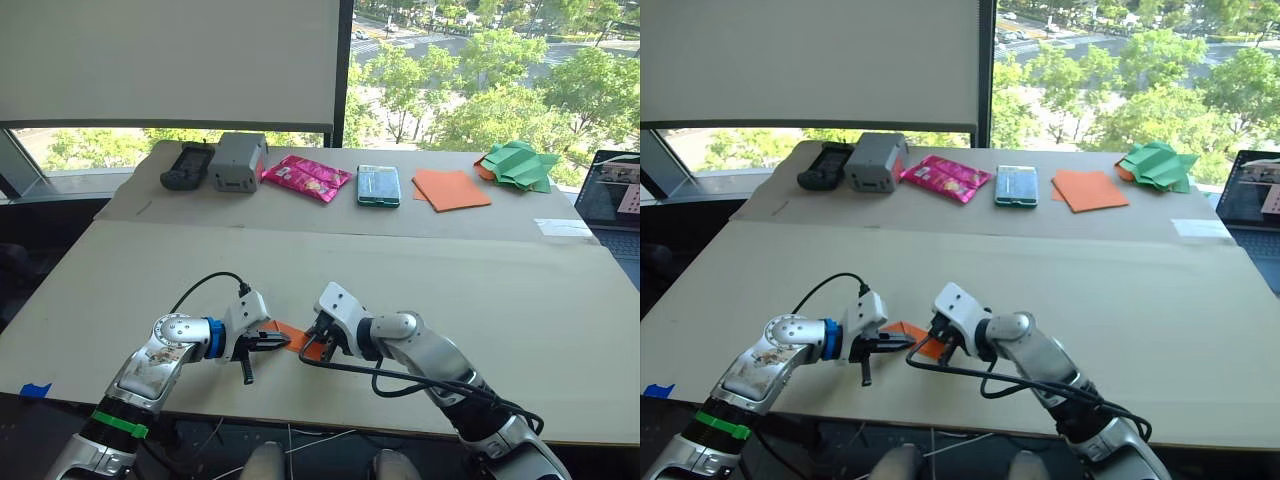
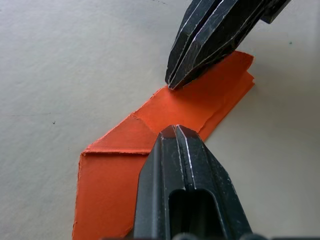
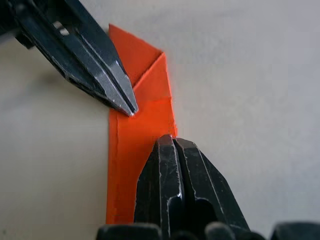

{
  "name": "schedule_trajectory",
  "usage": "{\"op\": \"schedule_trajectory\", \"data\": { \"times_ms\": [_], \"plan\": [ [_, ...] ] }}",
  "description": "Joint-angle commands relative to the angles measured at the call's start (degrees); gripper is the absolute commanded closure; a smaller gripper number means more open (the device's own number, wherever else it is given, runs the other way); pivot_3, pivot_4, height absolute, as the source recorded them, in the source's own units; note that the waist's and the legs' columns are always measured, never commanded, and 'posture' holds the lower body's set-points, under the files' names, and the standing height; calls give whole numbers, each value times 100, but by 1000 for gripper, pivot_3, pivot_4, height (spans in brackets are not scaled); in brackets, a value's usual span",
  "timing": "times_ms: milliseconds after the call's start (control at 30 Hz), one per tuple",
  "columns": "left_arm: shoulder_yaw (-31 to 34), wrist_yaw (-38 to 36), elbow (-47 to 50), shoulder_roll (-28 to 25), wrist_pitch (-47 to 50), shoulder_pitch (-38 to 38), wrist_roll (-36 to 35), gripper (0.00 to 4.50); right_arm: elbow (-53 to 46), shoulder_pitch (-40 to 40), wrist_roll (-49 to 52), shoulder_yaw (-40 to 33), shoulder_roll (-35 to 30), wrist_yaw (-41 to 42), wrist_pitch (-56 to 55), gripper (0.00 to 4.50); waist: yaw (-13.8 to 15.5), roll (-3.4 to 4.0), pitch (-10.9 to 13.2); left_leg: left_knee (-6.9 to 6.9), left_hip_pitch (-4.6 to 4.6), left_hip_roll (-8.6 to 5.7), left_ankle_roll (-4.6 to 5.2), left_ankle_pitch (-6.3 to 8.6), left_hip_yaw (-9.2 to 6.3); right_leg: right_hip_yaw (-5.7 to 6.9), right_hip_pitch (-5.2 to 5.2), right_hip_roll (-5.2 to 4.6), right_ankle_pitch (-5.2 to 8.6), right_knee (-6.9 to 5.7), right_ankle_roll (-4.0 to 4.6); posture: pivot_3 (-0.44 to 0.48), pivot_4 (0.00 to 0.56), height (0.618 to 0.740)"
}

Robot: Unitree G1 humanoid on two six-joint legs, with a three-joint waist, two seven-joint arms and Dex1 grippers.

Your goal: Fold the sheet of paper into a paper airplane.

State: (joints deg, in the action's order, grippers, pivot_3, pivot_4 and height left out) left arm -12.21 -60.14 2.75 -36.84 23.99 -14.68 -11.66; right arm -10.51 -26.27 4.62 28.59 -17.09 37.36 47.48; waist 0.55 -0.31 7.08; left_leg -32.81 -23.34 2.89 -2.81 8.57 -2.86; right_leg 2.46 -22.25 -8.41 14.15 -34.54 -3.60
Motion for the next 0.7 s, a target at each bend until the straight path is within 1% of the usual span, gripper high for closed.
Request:
{"op": "schedule_trajectory", "data": {
  "times_ms": [33, 400, 700],
  "plan": [
    [-130, 35, -147, -77, 167, 127, 135, 4500, -18, 16, -67, 142, -121, 83, -30, 4440, 0, -1, 0, 0, 0, 1, 0, 0, -1, 0, 0, 1, 0, -1, 0, 0, 150, 702],
    [-138, 48, -231, -78, 137, 98, 152, 4500, -67, 405, -363, 569, -670, 151, 26, 4440, 11, -1, -14, 0, 3, 1, 0, 0, 0, 0, 3, 1, 0, 0, 0, 0, 150, 702],
    [-154, 30, -347, -69, 65, 55, 171, 4500, -470, 814, -396, 470, -1137, 188, 105, 4440, 13, 0, -22, 0, 5, 1, -1, 1, 1, 0, 5, -1, 0, 9, 0, 0, 150, 702]
  ]
}}
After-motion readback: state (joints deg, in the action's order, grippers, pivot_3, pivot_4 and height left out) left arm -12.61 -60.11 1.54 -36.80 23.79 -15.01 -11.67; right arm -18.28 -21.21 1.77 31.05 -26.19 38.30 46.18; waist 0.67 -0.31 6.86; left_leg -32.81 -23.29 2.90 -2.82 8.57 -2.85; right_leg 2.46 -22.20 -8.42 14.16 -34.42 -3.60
